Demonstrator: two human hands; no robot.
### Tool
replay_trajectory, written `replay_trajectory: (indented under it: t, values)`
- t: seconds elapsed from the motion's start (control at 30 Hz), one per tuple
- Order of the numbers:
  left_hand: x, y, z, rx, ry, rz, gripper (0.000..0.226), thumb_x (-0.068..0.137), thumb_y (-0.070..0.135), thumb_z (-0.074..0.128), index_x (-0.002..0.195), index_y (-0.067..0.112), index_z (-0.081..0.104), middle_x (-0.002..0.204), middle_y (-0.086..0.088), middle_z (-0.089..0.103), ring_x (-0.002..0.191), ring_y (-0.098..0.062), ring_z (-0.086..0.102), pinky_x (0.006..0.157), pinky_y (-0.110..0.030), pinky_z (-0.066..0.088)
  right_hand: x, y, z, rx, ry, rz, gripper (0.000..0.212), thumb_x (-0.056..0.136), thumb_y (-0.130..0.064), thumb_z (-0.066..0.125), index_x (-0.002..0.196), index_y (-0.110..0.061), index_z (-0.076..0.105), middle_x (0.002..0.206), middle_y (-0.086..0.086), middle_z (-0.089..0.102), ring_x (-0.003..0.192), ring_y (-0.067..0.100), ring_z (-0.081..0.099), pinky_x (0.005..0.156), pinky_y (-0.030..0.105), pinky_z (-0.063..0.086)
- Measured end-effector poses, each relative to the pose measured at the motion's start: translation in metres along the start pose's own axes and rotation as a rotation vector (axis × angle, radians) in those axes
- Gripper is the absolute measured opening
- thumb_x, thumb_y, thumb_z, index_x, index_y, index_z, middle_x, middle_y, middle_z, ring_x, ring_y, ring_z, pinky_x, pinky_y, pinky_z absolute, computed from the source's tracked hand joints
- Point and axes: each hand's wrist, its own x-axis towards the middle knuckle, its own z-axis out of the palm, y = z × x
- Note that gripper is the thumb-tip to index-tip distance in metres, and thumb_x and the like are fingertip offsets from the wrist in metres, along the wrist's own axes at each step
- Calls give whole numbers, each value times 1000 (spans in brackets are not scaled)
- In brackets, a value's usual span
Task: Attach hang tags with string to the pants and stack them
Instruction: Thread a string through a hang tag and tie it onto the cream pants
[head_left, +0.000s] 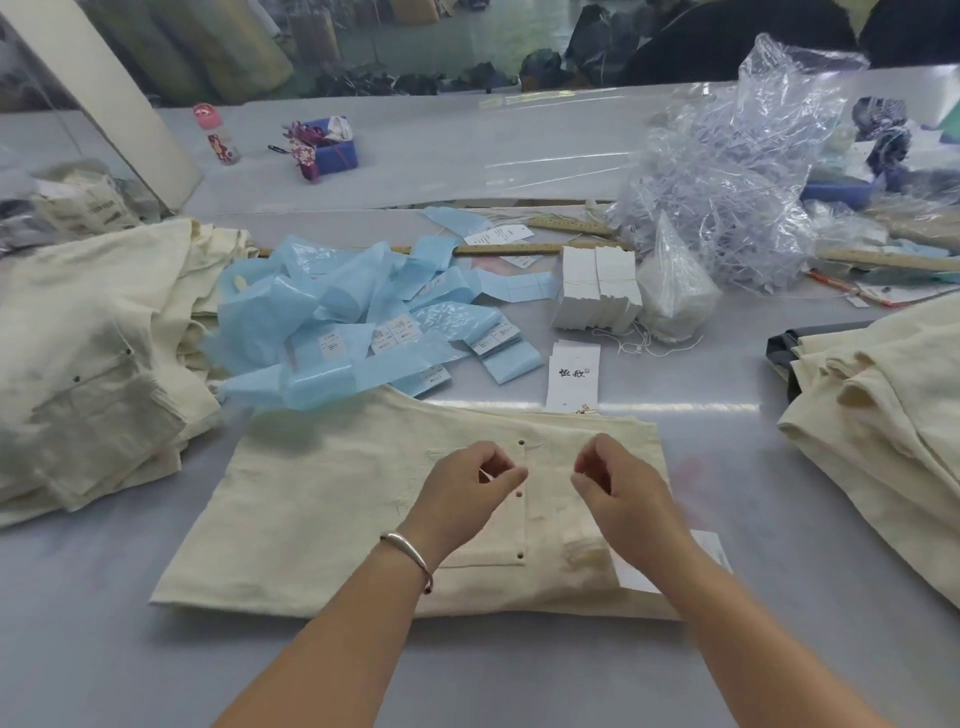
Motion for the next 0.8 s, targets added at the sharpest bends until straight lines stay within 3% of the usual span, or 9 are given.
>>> replay_trajectory:
  t: [0.07,0.13,0.2,0.27,0.33,0.53,0.6,0.67,0.8]
  values:
    - [-7,-26,-39,124,99,-39,12,88,28,67,78,23,63,79,11,64,73,-3,56,65,-13,40,12,-16,27,-127,-66,-106,19,87,-19,66,98,-27,53,96,-9,60,90,8,53,75,21,42]
    - [-18,-60,-81,308,210,-119,8,87,27,67,87,20,64,94,5,63,94,-15,56,78,-21,42,32,-25,54,-334,-164,-169,52,86,-30,68,131,-19,45,133,-2,48,125,17,40,100,29,36]
    - [-32,-96,-119,531,297,-297,27,84,34,70,106,20,63,115,-2,58,115,-25,47,92,-33,41,56,-32,76,-511,-256,-136,85,85,-45,66,150,-15,20,157,5,20,145,22,16,116,33,19]
    - [-48,-127,-149,650,311,-522,57,79,47,72,125,20,53,131,-7,49,125,-30,37,98,-39,41,81,-34,93,-643,-305,-71,103,82,-58,63,153,-14,3,162,6,3,149,23,2,121,37,9]
    - [-61,-151,-167,619,256,-672,86,73,59,72,139,17,37,139,-10,41,131,-32,32,103,-42,38,100,-30,103,-697,-329,9,110,78,-68,59,153,-13,0,162,8,4,149,24,3,121,40,9]
    - [-76,-166,-162,598,140,-655,132,64,75,68,153,11,-4,146,-13,30,134,-33,31,103,-43,39,102,-29,124,-939,-236,-5,89,70,-81,52,130,-16,41,130,8,49,123,28,46,107,39,30]
    - [-75,-162,-156,504,120,-599,128,67,66,73,153,6,-2,147,-13,37,134,-31,38,103,-37,39,91,-34,124,-946,-177,-18,75,71,-79,53,117,-21,48,119,4,58,114,25,53,97,36,36]
    - [-76,-158,-154,356,66,-544,104,72,51,77,147,7,20,138,-10,53,125,-28,52,96,-28,44,74,-36,118,-950,-104,-43,55,74,-75,54,103,-29,50,109,0,65,106,23,58,87,35,38]
    - [-79,-130,-150,121,-143,-439,46,68,32,82,106,15,63,105,-1,72,90,-13,68,74,-23,53,33,-46,90,-813,78,-11,50,73,-77,53,81,-28,53,89,-5,69,92,23,62,69,32,30]
